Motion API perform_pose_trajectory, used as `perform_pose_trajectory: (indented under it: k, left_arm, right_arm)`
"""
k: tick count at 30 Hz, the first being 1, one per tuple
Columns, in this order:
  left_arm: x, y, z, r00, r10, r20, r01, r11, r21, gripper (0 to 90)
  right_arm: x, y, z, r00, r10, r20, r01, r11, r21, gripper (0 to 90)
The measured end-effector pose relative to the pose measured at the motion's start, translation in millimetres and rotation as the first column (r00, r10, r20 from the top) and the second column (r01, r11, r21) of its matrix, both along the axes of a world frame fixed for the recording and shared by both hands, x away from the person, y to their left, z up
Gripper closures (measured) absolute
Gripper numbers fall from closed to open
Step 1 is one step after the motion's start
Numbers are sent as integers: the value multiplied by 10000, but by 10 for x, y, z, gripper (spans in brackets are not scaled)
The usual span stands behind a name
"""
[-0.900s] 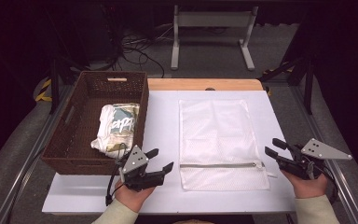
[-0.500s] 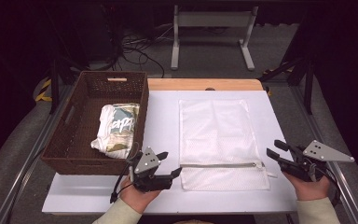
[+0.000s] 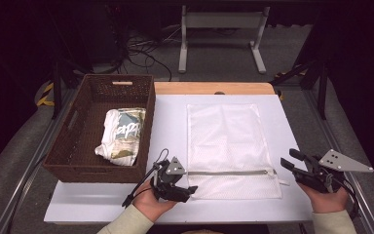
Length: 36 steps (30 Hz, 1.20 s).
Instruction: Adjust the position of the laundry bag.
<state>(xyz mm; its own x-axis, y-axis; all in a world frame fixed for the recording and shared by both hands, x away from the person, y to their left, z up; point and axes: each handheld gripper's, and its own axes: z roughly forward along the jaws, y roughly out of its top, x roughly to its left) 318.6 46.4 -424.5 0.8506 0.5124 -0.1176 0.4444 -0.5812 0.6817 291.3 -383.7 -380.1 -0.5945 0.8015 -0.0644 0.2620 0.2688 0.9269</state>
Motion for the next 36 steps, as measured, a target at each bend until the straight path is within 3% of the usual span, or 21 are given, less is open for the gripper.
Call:
perform_pose_trajectory:
  k: [1, 4, 7, 12, 13, 16, 19, 20, 21, 22, 23, 27, 30, 33, 34, 36]
  left_arm:
    - [11, -29, -43, 9994, -234, -272, 239, 9995, 210, 356]
    - [5, -73, -86, 9977, -556, -377, 578, 9965, 603, 379]
    - [9, -110, -139, 9888, -1159, -939, 1219, 9907, 608, 406]
    - [9, -159, -208, 9881, -1190, -975, 1285, 9870, 968, 443]
    - [6, -169, -217, 9871, -1449, -680, 1522, 9811, 1196, 454]
    - [-4, -173, -223, 9901, -1354, -378, 1393, 9815, 1317, 512]
    - [-26, -180, -222, 9916, -1289, 93, 1255, 9780, 1667, 643]
    - [-26, -180, -222, 9916, -1289, 93, 1255, 9780, 1667, 710]
    - [-29, -184, -220, 9888, -1481, 199, 1426, 9751, 1695, 710]
    - [-34, -188, -222, 9879, -1517, 314, 1441, 9741, 1740, 818]
    - [-45, -194, -223, 9875, -1522, 408, 1428, 9737, 1774, 847]
    - [-67, -182, -188, 9851, -1670, 404, 1572, 9711, 1796, 866]
    - [-105, -147, -118, 9797, -1995, 182, 1934, 9655, 1743, 866]
    - [-122, -105, -87, 9689, -2405, -591, 2471, 9540, 1699, 865]
    - [-122, -105, -87, 9689, -2405, -591, 2471, 9540, 1699, 864]
    - [-138, -113, -104, 9608, -2641, -845, 2755, 9435, 1841, 864]
  right_arm:
    - [0, -1, -4, 10000, -11, -32, 11, 10000, 6, 501]
    - [3, 2, -12, 10000, 14, -77, -14, 10000, 21, 499]
    - [4, 8, -16, 9999, 50, -118, -49, 10000, 40, 491]
    - [12, 2, -25, 9997, 138, -218, -133, 9996, 234, 491]
    - [14, 2, -28, 9996, 153, -244, -146, 9995, 266, 491]
    - [15, 3, -31, 9995, 156, -264, -147, 9993, 331, 483]
    - [14, 0, -35, 9993, 172, -323, -159, 9991, 395, 483]
    - [14, 0, -35, 9993, 172, -323, -159, 9991, 395, 483]
    - [14, -1, -36, 9993, 174, -345, -159, 9990, 420, 484]
    - [14, -2, -37, 9992, 177, -357, -161, 9989, 446, 485]
    - [15, -2, -38, 9992, 187, -359, -171, 9989, 438, 484]
    - [17, 1, -40, 9991, 221, -367, -205, 9989, 425, 485]
    - [25, 0, -43, 9990, 259, -364, -244, 9989, 398, 485]
    - [36, 11, -47, 9989, 156, -452, -141, 9994, 329, 484]
    - [51, 11, -51, 9983, 70, -573, -54, 9996, 292, 479]
    - [58, 13, -55, 9976, 29, -695, -6, 9994, 333, 480]
